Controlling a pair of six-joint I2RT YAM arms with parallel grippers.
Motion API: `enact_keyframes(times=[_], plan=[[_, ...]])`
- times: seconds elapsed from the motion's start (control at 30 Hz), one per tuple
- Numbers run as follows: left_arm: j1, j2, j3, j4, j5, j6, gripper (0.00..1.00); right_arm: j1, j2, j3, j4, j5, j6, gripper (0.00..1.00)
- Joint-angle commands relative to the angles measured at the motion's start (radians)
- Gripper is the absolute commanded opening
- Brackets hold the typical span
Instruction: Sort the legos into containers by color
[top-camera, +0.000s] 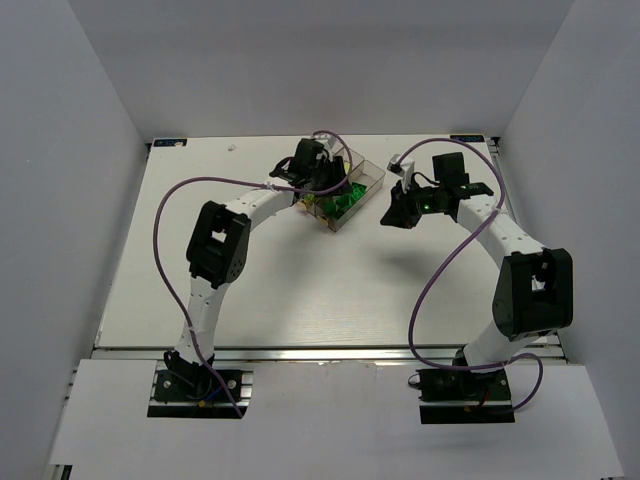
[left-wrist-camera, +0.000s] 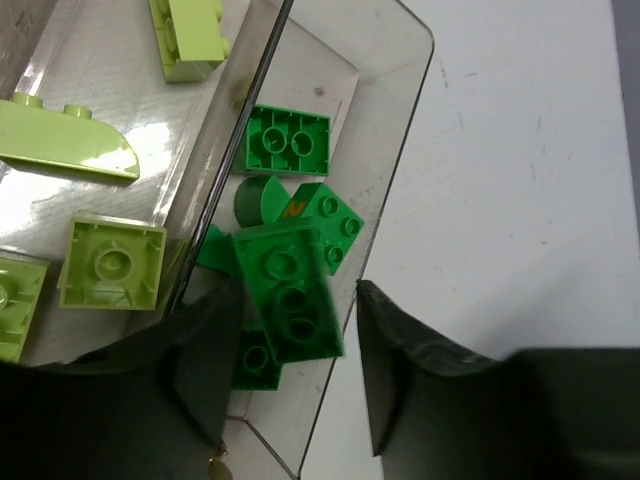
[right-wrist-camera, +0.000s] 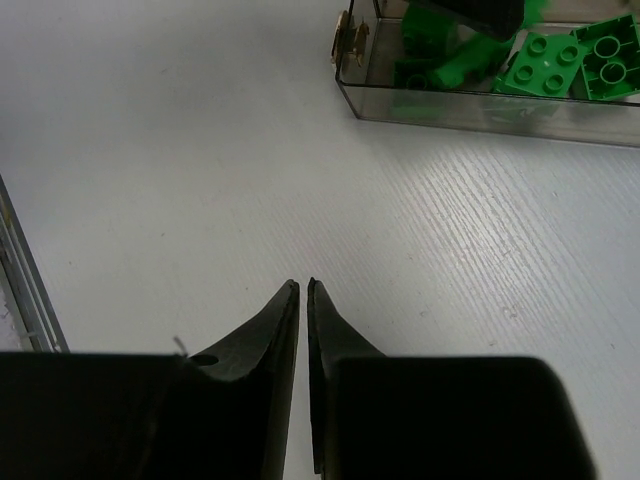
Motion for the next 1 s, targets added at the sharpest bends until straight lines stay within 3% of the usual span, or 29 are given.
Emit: enact_keyframes(times=[0.0, 0.03, 0.2, 0.33, 0.43, 0.6, 0.7, 0.73, 0.77, 0.8, 0.87, 0.97], plan=[[-0.003, -0.029, 0.034, -0.032, -0.031, 0.012, 0.61, -0.007, -0.02, 0.008, 0.019, -0.027, 0.004, 0.14], [-0.004, -0.031, 0.034, -0.034, -0.033, 0.012, 0.66, -0.005, -0.018, 0.009, 0.017, -0.027, 0.004, 0.14], [-0.004, -0.055, 0.037, -0.043, -0.061, 0.021, 0.69, -0.007, -0.015, 0.015, 0.013, -0.032, 0.005, 0.14], [-0.003, -0.112, 0.037, -0.071, -0.123, 0.032, 0.67, -0.007, -0.017, 0.023, -0.001, -0.033, -0.008, 0.15], [0.002, -0.21, -0.032, -0.089, -0.211, 0.023, 0.6, -0.007, -0.014, 0.023, -0.01, -0.029, -0.014, 0.21], [0.046, -0.499, -0.376, -0.019, -0.298, -0.063, 0.58, -0.007, -0.014, 0.017, -0.022, -0.032, -0.051, 0.45], [0.099, -0.67, -0.524, -0.02, -0.308, -0.103, 0.67, -0.007, -0.024, 0.003, -0.006, -0.029, -0.065, 0.57], [0.123, -0.71, -0.606, -0.034, -0.317, -0.108, 0.76, -0.007, -0.026, 0.0, -0.001, -0.029, -0.067, 0.61], [0.135, -0.75, -0.645, -0.061, -0.344, -0.111, 0.8, -0.007, -0.027, 0.0, 0.002, -0.027, -0.068, 0.78], [0.146, -0.79, -0.682, -0.077, -0.361, -0.111, 0.84, -0.005, -0.027, -0.004, 0.008, -0.03, -0.068, 0.89], [0.177, -0.903, -0.774, -0.127, -0.419, -0.117, 0.98, -0.007, -0.026, -0.009, 0.028, -0.03, -0.064, 0.89], [0.223, -1.032, -0.866, -0.19, -0.459, -0.123, 0.98, -0.005, -0.021, -0.009, 0.053, -0.035, -0.042, 0.89]])
